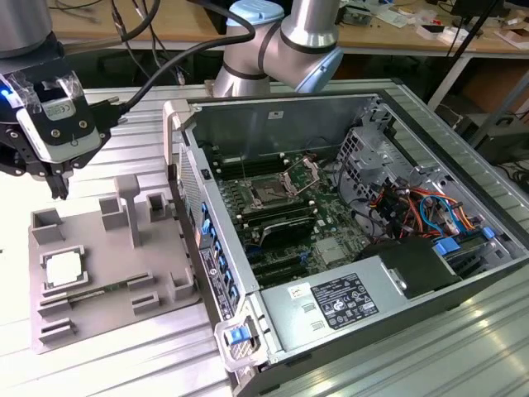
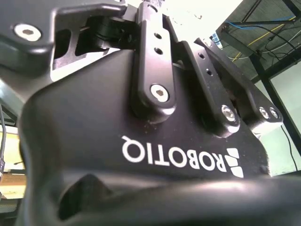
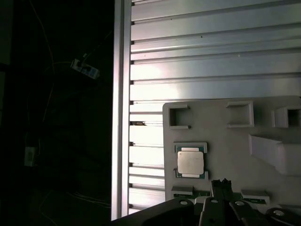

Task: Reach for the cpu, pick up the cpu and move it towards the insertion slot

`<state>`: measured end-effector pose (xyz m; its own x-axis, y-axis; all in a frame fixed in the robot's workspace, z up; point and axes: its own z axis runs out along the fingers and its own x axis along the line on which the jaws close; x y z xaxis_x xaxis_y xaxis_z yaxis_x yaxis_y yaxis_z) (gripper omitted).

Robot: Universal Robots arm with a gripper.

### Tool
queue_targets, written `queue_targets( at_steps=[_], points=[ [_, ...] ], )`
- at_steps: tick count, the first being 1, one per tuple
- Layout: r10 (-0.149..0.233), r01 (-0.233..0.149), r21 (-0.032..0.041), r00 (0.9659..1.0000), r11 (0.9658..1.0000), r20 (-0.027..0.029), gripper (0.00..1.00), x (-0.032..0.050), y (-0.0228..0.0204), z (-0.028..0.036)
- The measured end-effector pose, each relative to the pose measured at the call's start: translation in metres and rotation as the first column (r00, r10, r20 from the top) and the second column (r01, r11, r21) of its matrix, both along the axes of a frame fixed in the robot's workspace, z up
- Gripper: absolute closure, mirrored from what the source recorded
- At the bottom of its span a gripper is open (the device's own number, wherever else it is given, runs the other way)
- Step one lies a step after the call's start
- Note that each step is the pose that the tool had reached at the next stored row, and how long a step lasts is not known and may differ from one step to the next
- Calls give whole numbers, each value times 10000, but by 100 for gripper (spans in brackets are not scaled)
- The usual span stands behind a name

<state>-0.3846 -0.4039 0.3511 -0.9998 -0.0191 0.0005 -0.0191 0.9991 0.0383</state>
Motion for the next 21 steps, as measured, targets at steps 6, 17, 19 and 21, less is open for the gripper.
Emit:
queue_targets(
  at_steps=[6, 17, 19, 21],
  points=[
    [0, 0, 0, 10000, 10000, -1, 89, 0, 0, -11],
    [0, 0, 0, 10000, 10000, 0, 89, 0, 0, -32],
    [0, 0, 0, 10000, 10000, 0, 89, 0, 0, -37],
    [0, 0, 0, 10000, 10000, -1, 89, 0, 0, -42]
  ],
)
